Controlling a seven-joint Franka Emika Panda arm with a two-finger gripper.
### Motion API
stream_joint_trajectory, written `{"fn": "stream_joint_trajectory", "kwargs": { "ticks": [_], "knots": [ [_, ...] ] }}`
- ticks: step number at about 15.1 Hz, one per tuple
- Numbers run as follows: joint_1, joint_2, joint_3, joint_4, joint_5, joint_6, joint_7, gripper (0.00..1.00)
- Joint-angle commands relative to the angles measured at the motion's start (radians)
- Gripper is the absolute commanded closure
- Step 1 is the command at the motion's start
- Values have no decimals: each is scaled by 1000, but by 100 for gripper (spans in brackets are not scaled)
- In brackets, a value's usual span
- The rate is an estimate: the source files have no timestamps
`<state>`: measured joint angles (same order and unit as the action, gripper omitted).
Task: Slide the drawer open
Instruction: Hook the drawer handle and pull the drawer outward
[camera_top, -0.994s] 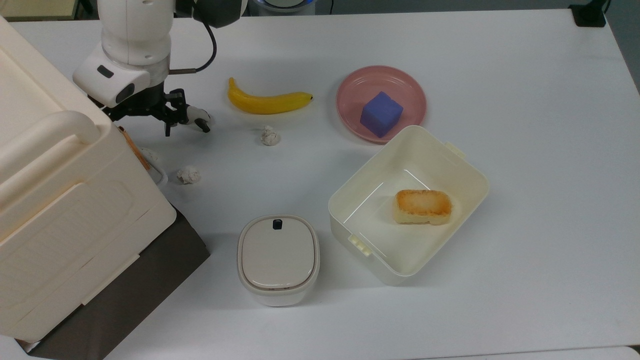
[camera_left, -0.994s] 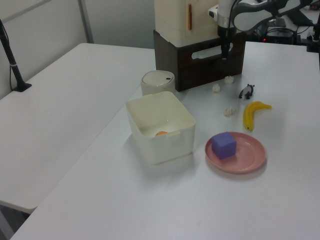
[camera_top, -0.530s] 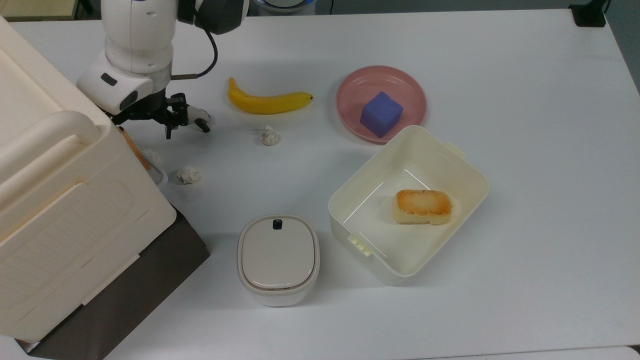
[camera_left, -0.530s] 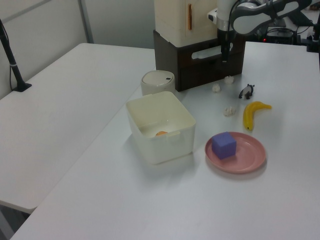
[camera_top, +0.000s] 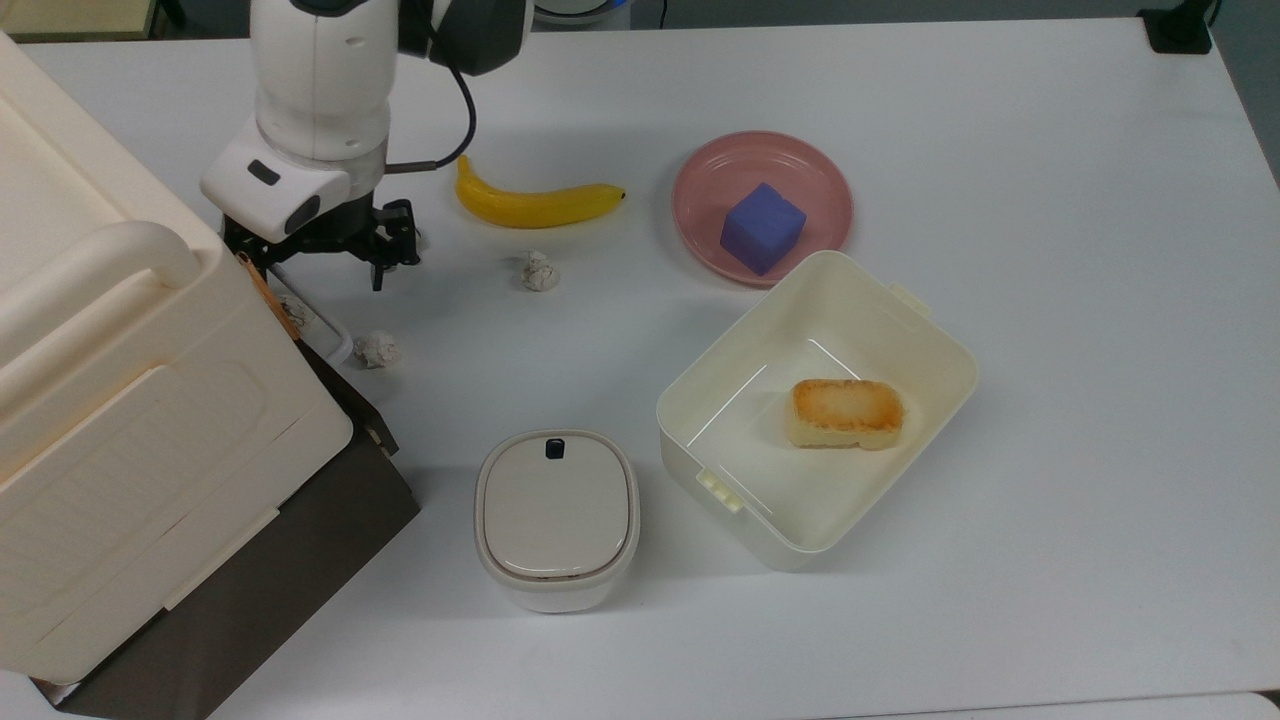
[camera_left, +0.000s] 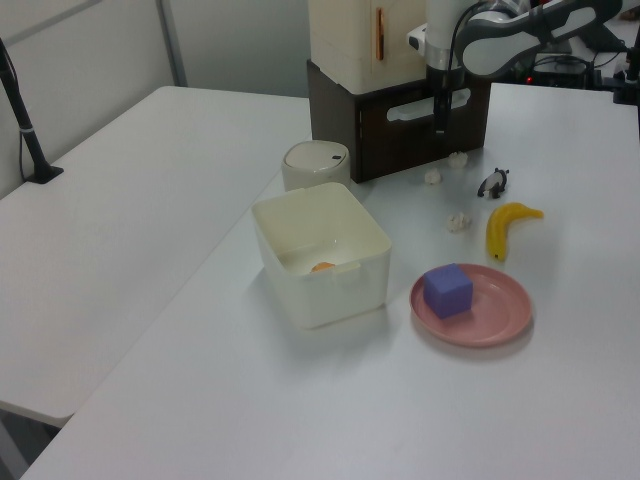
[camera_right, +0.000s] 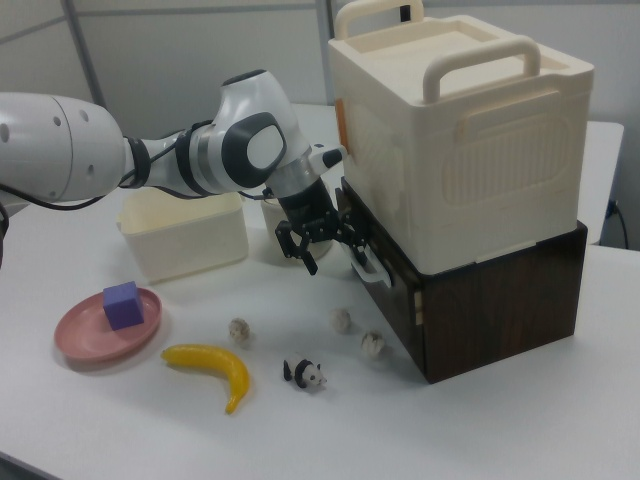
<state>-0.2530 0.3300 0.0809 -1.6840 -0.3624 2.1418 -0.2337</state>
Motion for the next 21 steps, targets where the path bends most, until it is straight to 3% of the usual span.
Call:
{"fn": "stream_joint_trajectory", "kwargs": {
  "ticks": [1,3,13,21],
  "knots": [
    [9,-31,14,-28,-6,-39,42,0],
    [5,-40,43,-26,-4,-74,42,0],
    [4,-69,89,-20,52,-224,39,0],
    [3,-77,123,-22,53,-304,40,0]
  ]
}}
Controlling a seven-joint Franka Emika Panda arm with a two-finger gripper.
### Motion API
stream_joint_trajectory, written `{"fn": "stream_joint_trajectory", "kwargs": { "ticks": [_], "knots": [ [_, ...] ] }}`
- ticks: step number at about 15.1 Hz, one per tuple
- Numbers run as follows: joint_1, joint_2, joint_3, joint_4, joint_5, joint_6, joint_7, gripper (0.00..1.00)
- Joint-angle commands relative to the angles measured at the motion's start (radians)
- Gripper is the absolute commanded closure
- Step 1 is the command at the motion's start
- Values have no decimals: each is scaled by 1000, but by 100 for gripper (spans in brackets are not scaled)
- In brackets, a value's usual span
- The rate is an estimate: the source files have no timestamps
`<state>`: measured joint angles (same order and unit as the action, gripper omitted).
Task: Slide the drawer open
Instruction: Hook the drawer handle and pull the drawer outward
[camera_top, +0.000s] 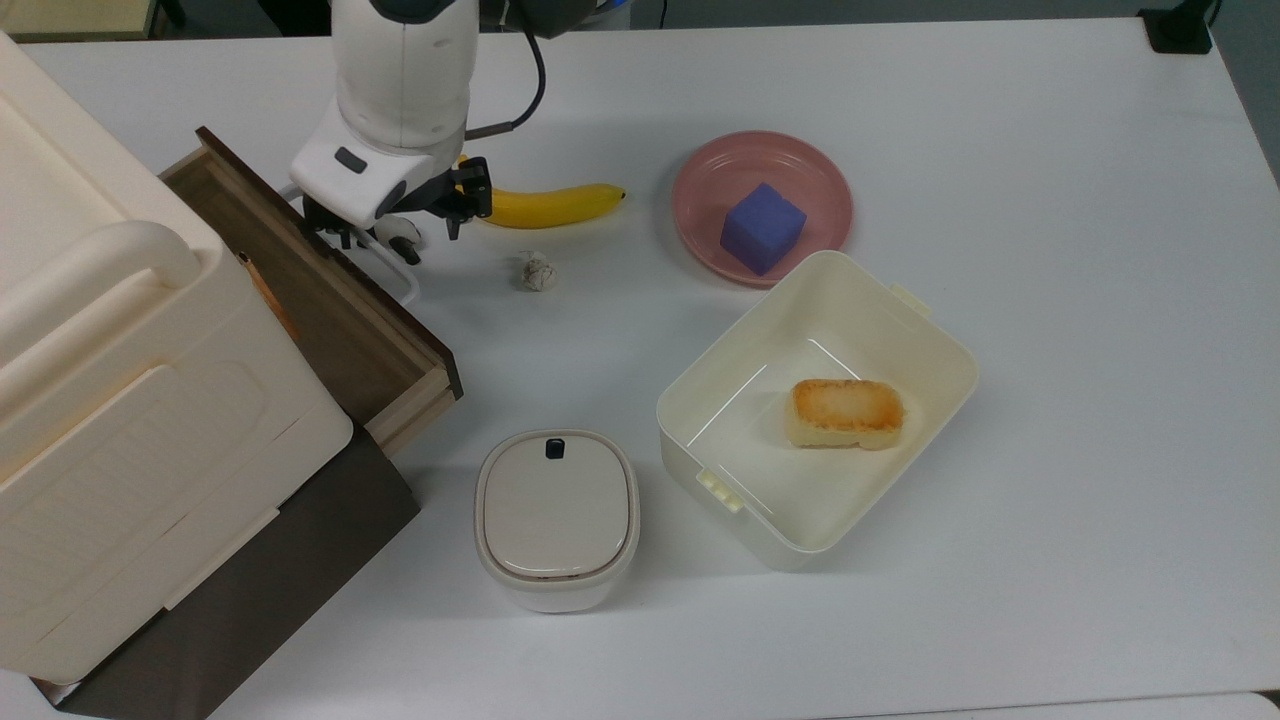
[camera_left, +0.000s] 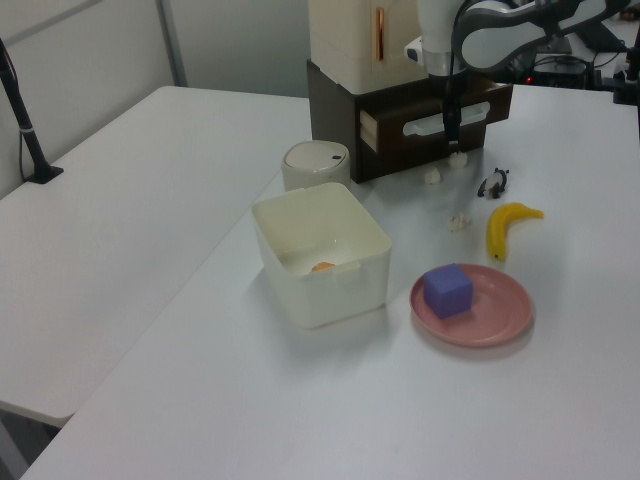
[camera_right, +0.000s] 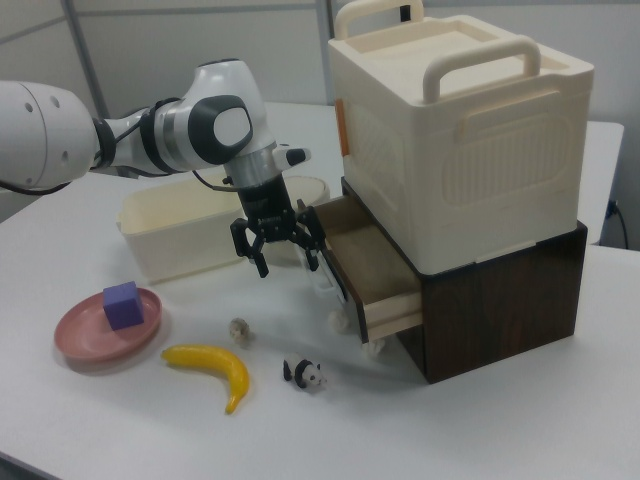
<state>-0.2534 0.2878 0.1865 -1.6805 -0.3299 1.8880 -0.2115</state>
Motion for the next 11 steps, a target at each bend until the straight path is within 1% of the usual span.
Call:
{"fn": "stream_joint_trajectory", "kwargs": {
  "ticks": [1,7,8,9,11],
  "knots": [
    [5,-36,18,-25,20,-59,18,0],
    [3,-53,31,-24,23,-119,18,0],
    [0,-53,31,-22,37,-116,18,0],
    [-3,-53,31,-19,67,-109,20,0],
    [-12,-53,27,22,112,-99,21,0]
  ]
}}
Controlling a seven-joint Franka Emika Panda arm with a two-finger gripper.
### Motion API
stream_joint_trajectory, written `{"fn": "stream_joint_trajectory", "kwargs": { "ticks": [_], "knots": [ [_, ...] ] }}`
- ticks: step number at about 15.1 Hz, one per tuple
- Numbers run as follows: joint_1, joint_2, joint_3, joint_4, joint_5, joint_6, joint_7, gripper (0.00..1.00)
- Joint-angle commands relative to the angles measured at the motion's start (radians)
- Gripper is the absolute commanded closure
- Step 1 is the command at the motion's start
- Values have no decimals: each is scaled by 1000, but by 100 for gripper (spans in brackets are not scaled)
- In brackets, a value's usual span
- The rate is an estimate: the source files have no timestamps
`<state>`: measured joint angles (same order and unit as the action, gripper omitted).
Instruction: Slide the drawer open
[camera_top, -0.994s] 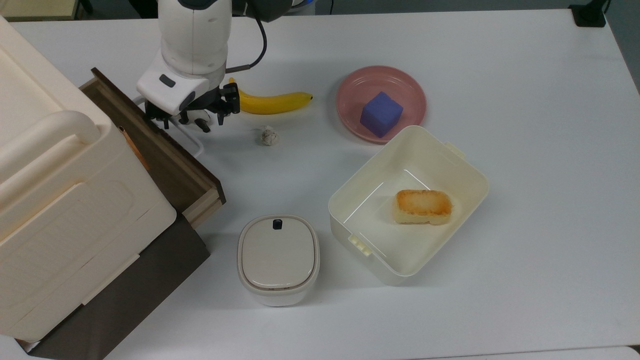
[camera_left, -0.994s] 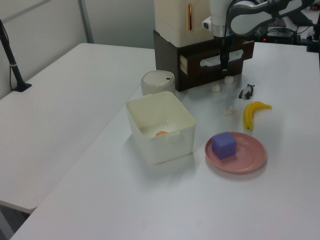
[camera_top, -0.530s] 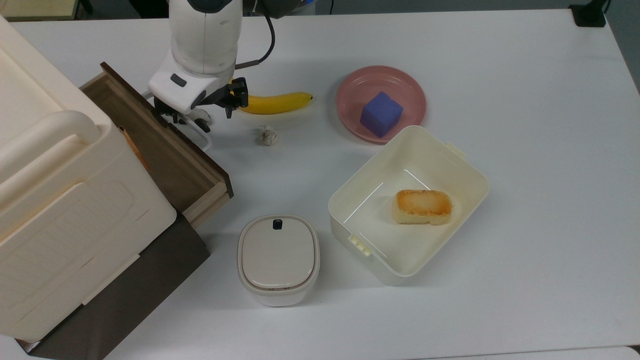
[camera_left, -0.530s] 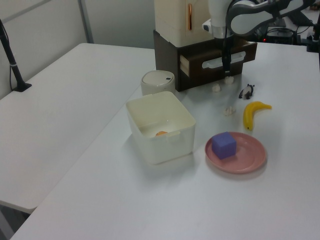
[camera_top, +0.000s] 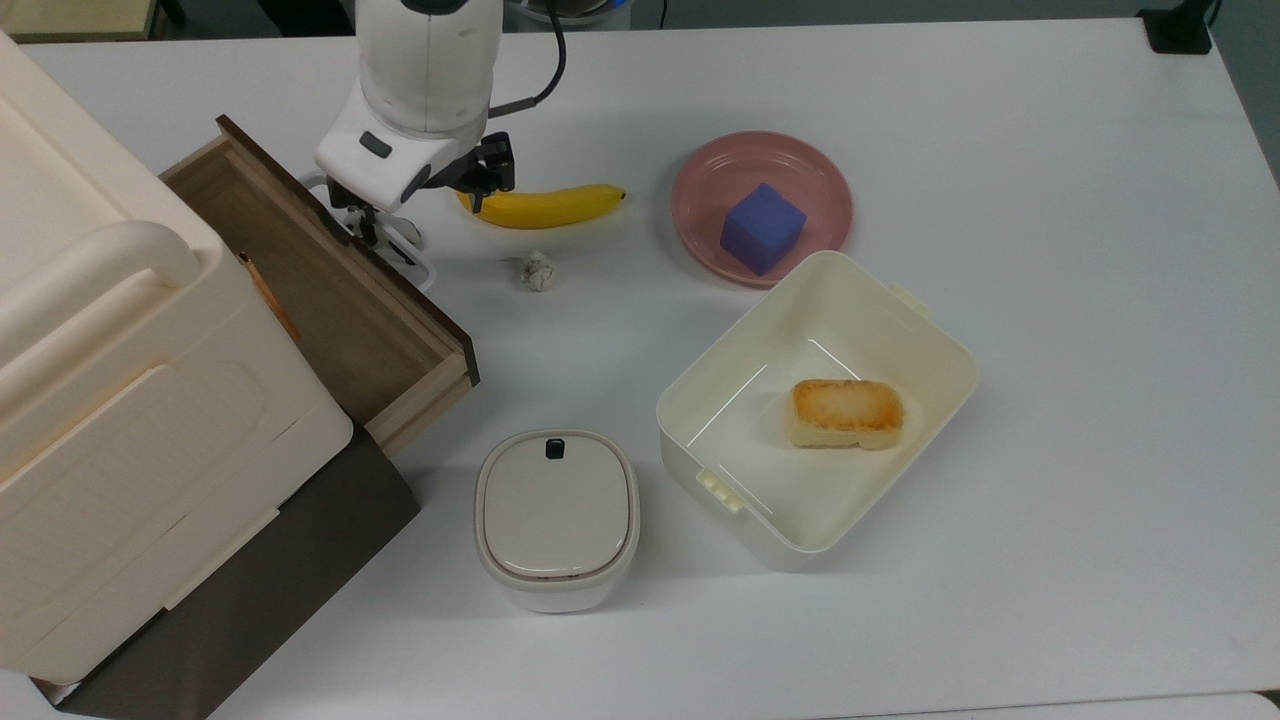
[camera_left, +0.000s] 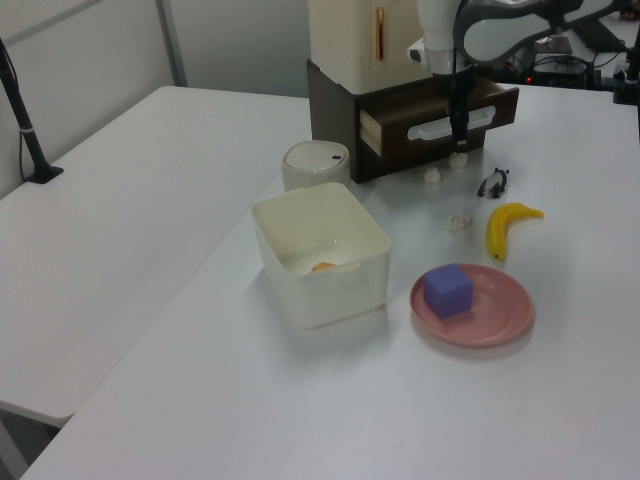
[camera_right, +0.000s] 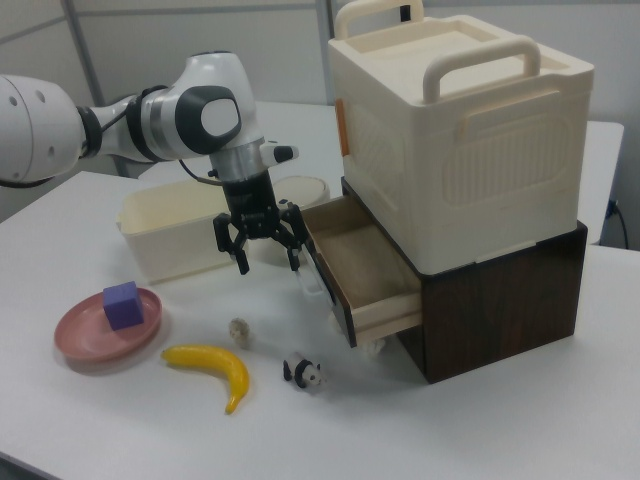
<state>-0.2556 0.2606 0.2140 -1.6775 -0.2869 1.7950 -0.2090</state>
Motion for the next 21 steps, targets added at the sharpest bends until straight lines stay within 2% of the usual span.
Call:
{"fn": "stream_joint_trajectory", "kwargs": {
  "ticks": [1,5,9,13,15,17,19,21],
  "knots": [
    [-23,-26,-2,37,93,-2,23,0],
    [-50,-66,-15,62,242,12,162,0],
    [-41,-113,-19,64,253,56,449,0],
    [-22,-164,-28,64,247,47,586,0],
    [51,-205,-108,61,252,41,704,0],
    [131,-228,-191,61,252,5,738,0],
    [186,-247,-234,61,252,-23,715,0],
    [206,-256,-249,61,250,-26,698,0]
  ]
}}
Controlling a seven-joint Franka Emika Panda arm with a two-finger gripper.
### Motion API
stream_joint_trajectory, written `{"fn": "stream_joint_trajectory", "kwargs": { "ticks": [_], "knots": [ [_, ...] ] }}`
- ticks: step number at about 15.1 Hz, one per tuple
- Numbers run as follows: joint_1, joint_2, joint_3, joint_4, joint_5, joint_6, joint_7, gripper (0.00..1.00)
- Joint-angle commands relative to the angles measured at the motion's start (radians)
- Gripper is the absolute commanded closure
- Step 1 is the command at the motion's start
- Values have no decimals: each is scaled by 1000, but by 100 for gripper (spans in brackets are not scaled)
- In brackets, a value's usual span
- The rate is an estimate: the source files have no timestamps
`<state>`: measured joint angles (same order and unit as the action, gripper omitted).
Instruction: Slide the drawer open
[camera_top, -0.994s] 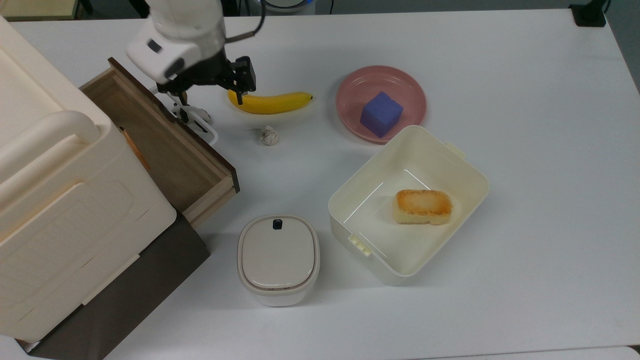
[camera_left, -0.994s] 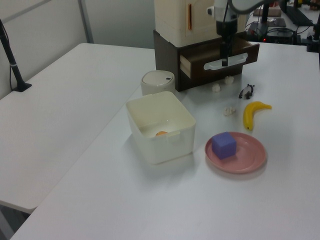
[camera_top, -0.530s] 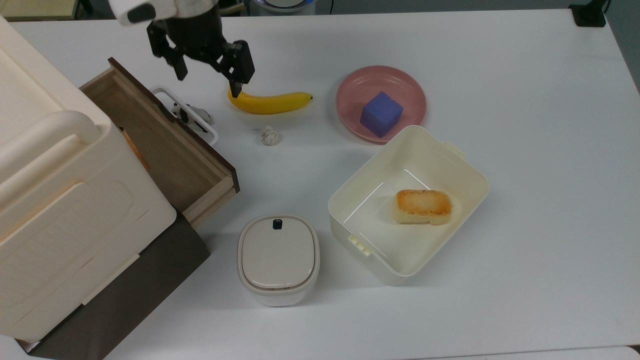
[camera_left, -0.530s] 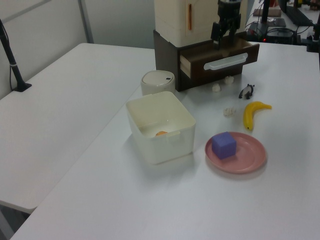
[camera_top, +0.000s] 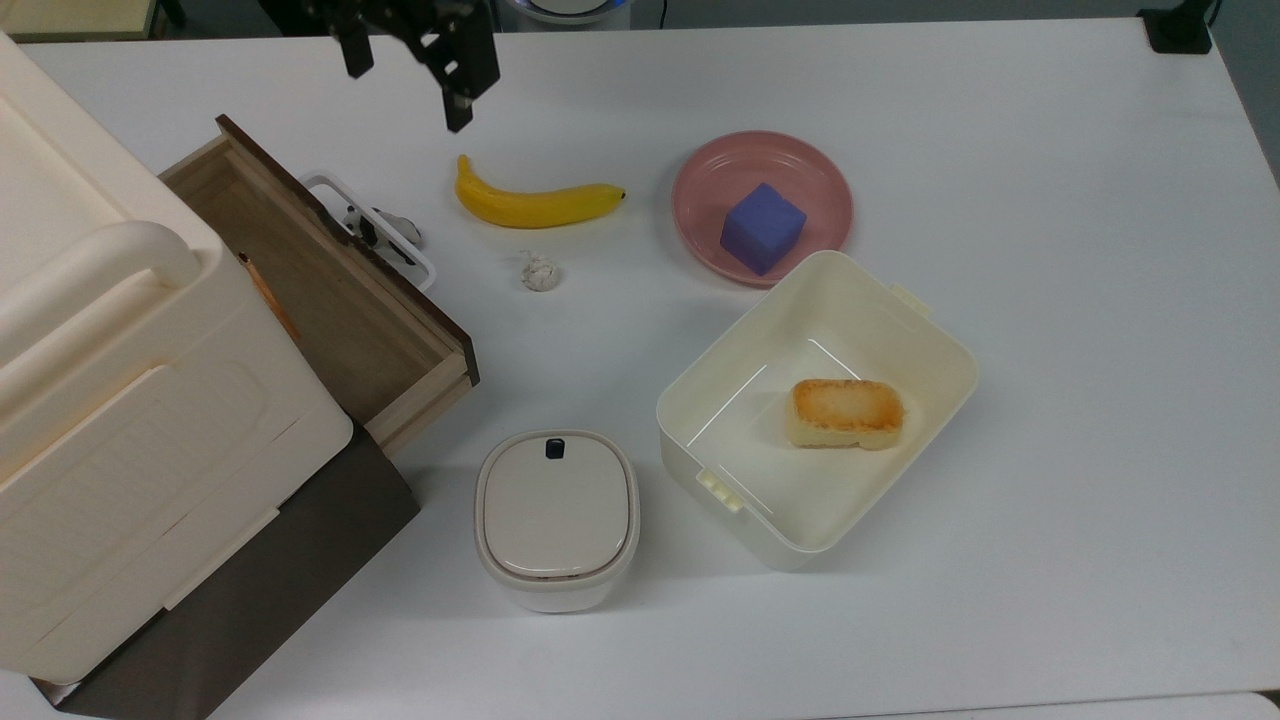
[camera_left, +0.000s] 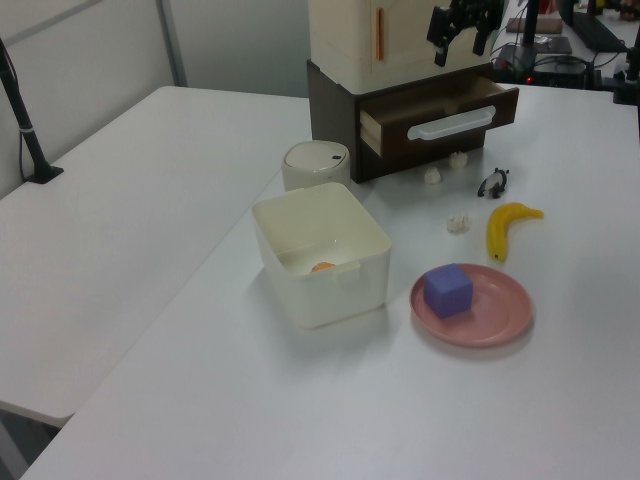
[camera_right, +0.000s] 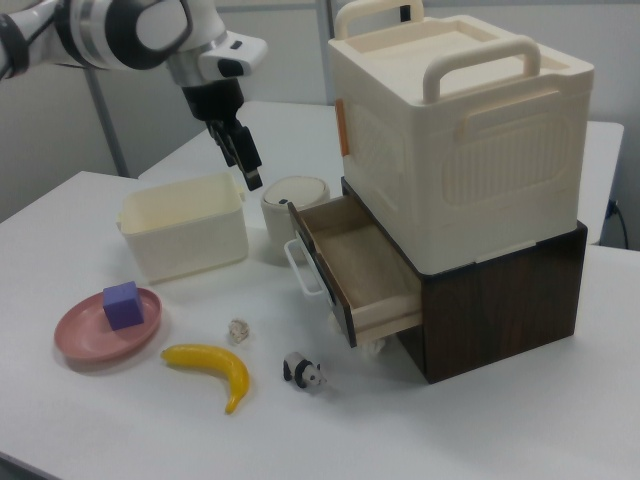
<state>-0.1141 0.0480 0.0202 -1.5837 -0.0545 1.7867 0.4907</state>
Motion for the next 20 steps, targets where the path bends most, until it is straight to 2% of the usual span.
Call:
{"fn": "stream_joint_trajectory", "kwargs": {
  "ticks": [1,6,10,13,20],
  "knots": [
    [67,-45,-57,-33,18,-21,-3,0],
    [64,-60,-59,-35,24,-10,-162,0],
    [64,-54,-52,-39,36,-16,-179,0],
    [64,-54,-49,-45,38,-23,-274,0],
    [60,-54,-45,-50,38,-23,-285,0]
  ]
}}
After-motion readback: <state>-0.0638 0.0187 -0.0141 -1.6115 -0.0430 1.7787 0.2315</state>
